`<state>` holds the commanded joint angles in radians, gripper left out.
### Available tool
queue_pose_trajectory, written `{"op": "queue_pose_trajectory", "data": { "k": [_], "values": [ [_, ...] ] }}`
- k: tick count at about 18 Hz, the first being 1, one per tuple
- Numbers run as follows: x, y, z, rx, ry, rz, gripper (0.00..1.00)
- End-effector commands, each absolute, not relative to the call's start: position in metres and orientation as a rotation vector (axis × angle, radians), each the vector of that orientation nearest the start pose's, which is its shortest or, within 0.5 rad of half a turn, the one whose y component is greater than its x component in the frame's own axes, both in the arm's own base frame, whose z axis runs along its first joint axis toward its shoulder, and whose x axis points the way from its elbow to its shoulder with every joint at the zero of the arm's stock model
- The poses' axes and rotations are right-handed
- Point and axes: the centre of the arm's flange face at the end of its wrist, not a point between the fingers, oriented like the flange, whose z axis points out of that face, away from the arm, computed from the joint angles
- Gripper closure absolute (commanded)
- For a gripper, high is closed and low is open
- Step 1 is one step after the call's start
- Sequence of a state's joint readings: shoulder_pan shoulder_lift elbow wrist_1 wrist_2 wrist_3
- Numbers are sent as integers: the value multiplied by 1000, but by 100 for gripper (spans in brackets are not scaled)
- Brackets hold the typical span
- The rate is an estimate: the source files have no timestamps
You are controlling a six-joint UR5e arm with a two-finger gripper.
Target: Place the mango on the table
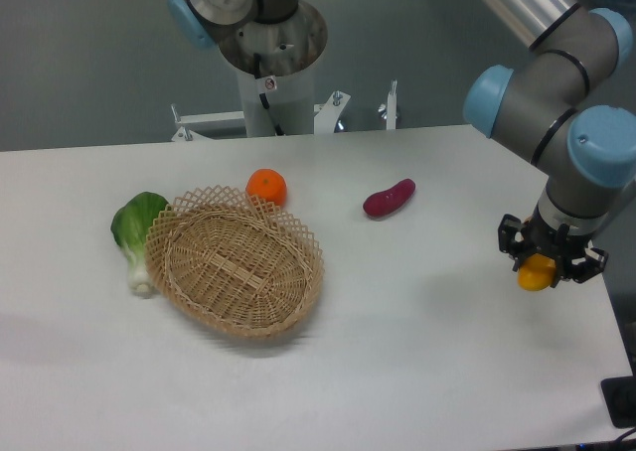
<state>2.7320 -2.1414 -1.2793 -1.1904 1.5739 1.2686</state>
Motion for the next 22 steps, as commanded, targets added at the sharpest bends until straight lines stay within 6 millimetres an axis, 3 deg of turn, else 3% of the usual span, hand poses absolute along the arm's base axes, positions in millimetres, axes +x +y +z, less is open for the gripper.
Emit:
{"op": "queue_pose_trajectory", "data": {
  "k": [13,17,19,22],
  "values": [
    [-601,410,321,-3098,171,137,65],
    [-580,440,300,-3110,186,96,65],
    [-571,451,297,-3109,127,84,65],
    [-548,479,289,-3098,183,99,65]
  ]
}}
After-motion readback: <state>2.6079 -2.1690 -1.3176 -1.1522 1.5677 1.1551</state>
